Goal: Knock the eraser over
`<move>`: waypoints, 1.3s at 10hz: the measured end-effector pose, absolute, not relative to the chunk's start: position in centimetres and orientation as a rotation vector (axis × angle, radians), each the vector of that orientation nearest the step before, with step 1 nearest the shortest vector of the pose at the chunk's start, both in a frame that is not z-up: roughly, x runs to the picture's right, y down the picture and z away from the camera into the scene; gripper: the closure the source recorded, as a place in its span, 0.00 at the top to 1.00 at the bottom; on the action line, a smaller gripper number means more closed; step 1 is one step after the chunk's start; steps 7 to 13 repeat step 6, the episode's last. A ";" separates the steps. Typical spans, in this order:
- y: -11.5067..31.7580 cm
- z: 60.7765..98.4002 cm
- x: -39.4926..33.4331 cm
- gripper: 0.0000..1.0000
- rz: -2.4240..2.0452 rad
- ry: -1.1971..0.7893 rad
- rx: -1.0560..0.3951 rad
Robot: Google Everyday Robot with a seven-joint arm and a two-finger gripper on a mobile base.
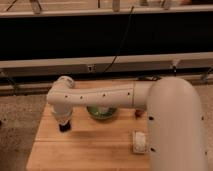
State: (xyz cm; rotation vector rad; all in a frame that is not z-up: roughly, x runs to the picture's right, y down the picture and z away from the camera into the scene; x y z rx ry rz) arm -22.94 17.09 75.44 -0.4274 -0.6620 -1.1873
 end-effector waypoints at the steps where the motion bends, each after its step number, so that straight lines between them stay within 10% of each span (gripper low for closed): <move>1: 16.9 75.9 -23.3 0.04 -1.190 -0.669 -0.426; 13: 15.4 78.2 -24.1 0.10 -1.164 -0.691 -0.421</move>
